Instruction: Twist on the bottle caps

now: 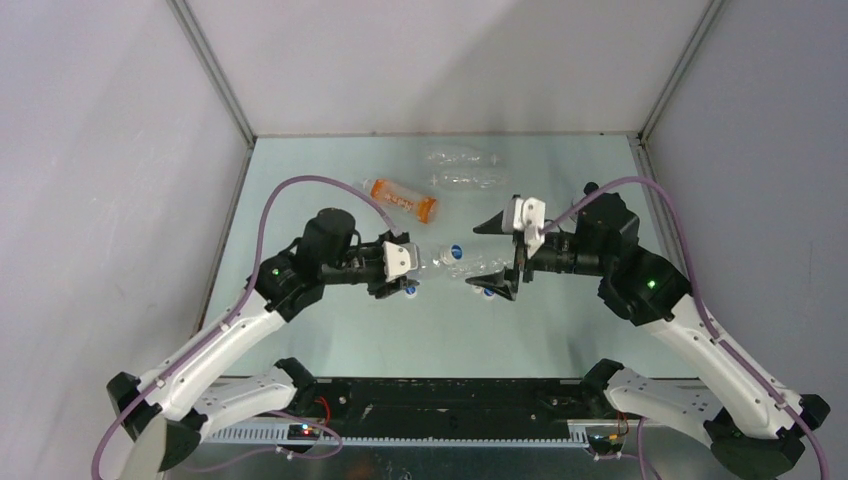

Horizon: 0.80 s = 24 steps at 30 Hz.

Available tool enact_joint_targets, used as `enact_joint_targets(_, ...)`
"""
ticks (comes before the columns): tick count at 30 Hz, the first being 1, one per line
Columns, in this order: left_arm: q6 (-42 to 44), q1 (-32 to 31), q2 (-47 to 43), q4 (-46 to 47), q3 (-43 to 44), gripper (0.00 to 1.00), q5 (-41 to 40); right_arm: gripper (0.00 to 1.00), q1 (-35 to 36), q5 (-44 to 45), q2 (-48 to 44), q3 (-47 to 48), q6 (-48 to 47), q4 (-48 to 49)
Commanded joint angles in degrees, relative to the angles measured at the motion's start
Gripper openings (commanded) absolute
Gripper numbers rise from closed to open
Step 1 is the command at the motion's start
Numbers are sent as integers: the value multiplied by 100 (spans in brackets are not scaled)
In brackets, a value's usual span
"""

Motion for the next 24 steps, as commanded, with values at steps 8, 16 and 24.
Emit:
enact_joint_targets(8,423,41,659,-1540,981,5,1749,76,-4,-1276,-73,-64,-2642,-561)
enact_joint_targets(16,579,46,835,-1755,1183,5,1772,62,36,-1576,-9,-65,-2683,-591)
enact_joint_targets(24,669,42,950,-1870,1347,5,1775,52,33,-1668,104,-65,-2670,-529)
